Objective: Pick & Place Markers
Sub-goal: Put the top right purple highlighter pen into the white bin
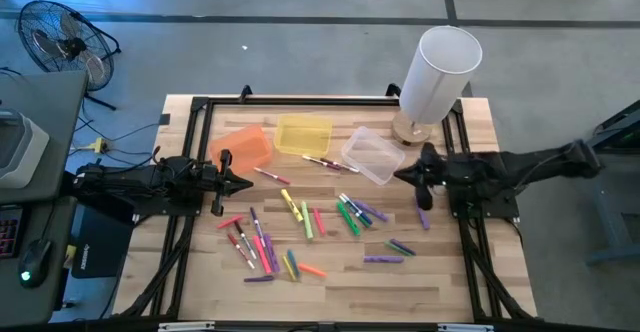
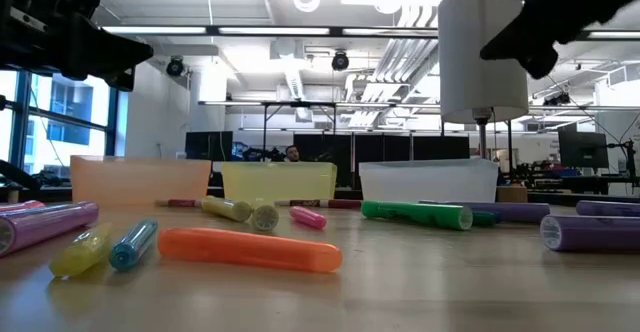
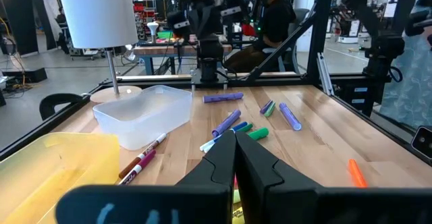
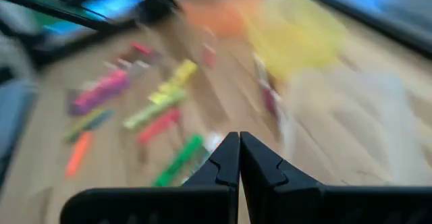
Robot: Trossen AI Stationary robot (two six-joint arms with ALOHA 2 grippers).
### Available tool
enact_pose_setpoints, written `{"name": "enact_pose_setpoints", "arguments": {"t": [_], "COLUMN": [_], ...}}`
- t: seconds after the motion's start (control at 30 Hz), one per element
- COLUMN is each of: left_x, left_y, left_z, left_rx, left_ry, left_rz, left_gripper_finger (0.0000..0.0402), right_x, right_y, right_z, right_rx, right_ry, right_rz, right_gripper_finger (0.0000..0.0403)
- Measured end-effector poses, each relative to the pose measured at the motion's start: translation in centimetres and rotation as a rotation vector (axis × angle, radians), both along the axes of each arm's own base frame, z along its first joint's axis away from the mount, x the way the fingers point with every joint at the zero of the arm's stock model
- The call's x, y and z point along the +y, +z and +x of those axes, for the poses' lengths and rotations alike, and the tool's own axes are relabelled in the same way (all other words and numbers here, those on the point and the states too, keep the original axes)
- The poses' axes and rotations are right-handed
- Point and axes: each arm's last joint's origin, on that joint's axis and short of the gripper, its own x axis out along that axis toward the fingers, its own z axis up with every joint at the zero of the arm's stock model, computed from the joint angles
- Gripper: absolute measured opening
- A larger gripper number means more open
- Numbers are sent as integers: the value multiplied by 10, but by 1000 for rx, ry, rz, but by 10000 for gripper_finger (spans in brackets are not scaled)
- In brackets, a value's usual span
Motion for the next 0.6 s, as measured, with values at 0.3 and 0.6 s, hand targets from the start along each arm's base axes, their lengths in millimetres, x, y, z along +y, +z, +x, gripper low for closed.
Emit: {"name": "enact_pose_setpoints", "arguments": {"t": [0.3,0.6], "left_x": [0,0], "left_y": [0,0], "left_z": [0,0], "left_rx": [0,0], "left_ry": [0,0], "left_rz": [0,0], "left_gripper_finger": [1,1], "right_x": [4,12], "right_y": [11,-34], "right_z": [27,32], "right_rx": [638,889], "right_ry": [-432,-554], "right_rz": [263,501], "right_gripper_finger": [0,0]}}
